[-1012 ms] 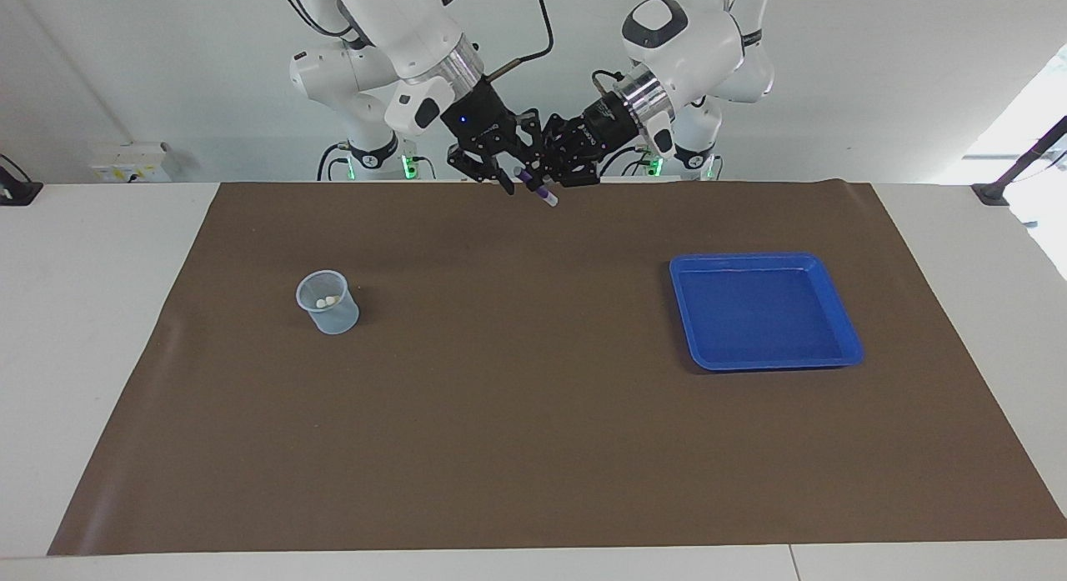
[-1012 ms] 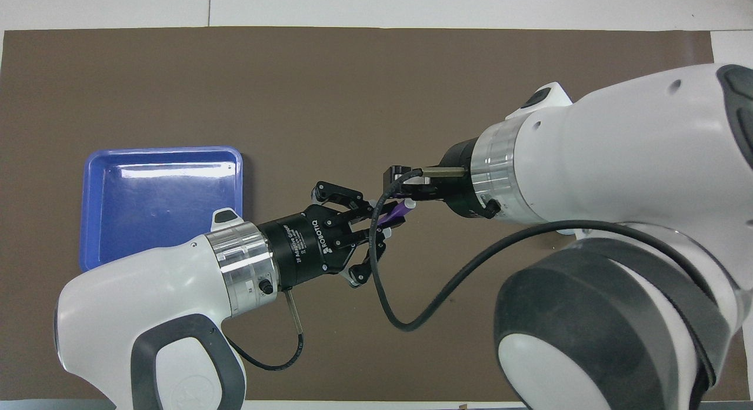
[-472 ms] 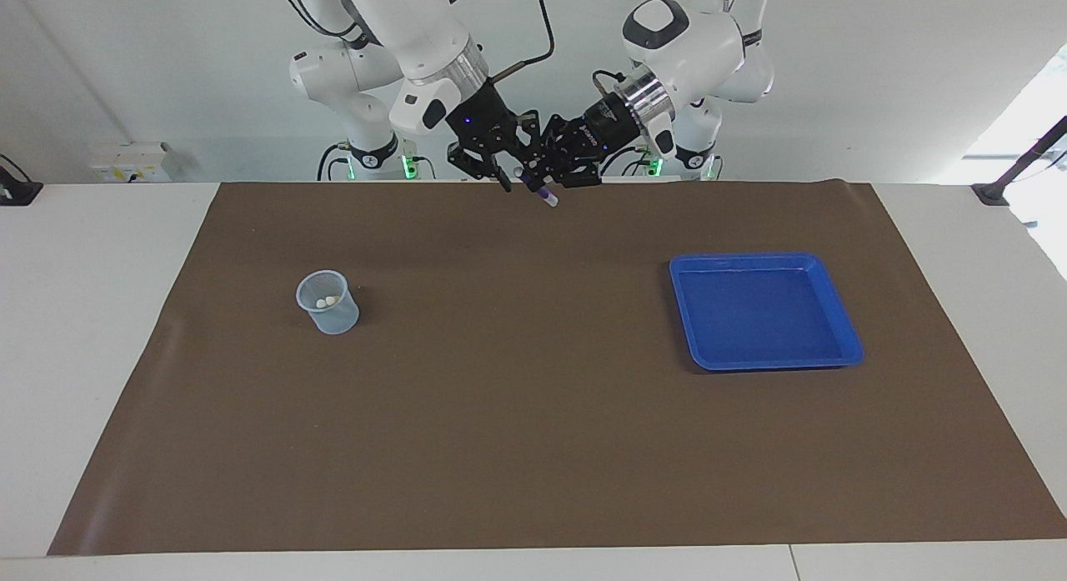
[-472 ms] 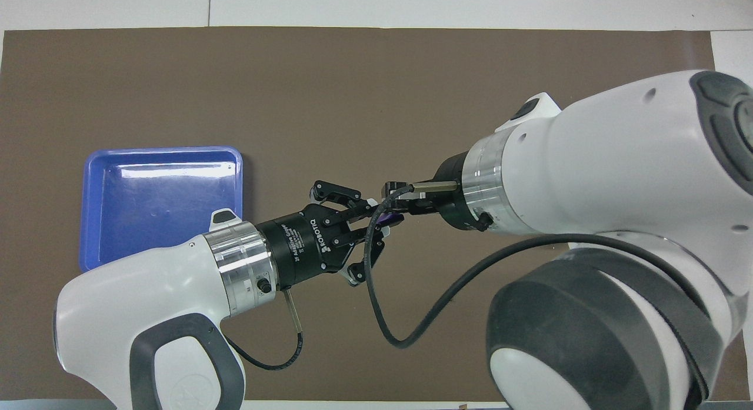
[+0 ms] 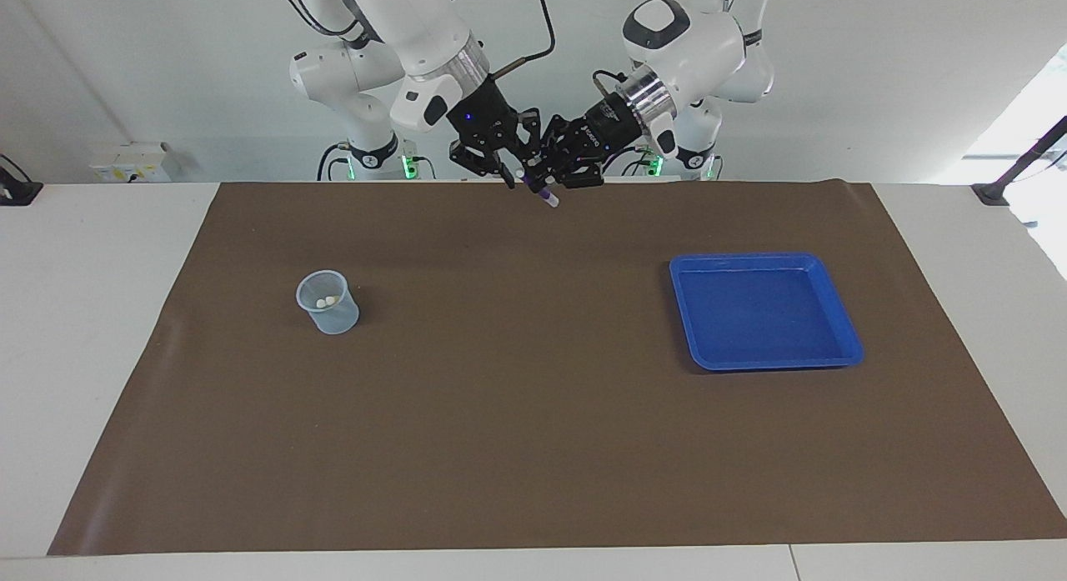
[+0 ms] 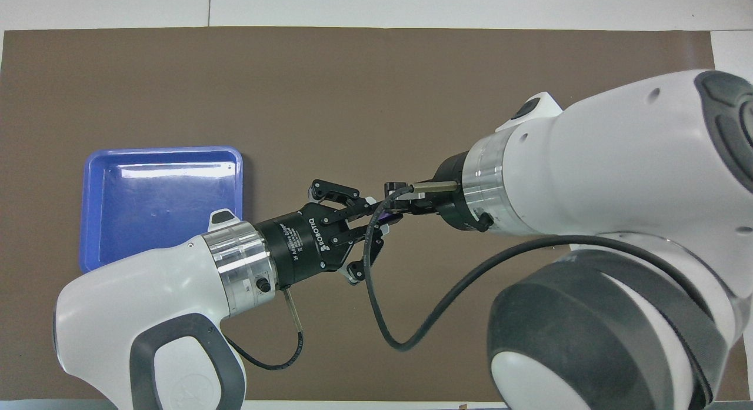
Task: Transfer and insert pens with both arms
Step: 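Close the right gripper on the purple pen and open the left gripper, then move the purple pen over the cup while the left gripper withdraws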
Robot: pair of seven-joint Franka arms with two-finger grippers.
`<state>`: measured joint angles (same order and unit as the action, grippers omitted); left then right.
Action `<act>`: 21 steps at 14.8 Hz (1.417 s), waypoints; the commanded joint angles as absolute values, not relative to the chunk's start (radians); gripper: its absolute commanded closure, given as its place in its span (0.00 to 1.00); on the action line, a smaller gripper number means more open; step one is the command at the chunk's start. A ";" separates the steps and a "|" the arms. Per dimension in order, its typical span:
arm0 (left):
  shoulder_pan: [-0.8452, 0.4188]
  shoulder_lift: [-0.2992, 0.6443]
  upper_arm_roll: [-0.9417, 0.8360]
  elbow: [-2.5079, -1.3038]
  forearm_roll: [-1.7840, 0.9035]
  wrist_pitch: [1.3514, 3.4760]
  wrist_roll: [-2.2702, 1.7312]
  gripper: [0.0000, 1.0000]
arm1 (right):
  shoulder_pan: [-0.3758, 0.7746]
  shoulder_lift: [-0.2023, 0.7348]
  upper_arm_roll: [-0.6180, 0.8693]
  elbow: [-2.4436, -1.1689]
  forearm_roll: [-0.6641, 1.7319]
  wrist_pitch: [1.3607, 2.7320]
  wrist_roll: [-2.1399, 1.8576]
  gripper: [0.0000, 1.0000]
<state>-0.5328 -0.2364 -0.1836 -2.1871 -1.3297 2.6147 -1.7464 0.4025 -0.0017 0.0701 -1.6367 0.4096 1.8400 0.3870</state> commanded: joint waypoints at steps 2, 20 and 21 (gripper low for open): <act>-0.546 -0.275 -0.175 -2.223 -1.358 2.635 -1.752 1.00 | 0.402 -0.011 0.066 -1.637 0.397 1.829 0.373 1.00; -0.376 -0.299 -0.166 -2.270 -1.226 2.469 -1.687 0.00 | 0.240 -0.054 0.064 -1.750 0.192 1.844 0.139 1.00; -0.333 -0.298 -0.166 -2.263 -1.136 2.395 -1.686 0.00 | 0.206 -0.064 0.064 -1.782 0.166 1.844 0.080 1.00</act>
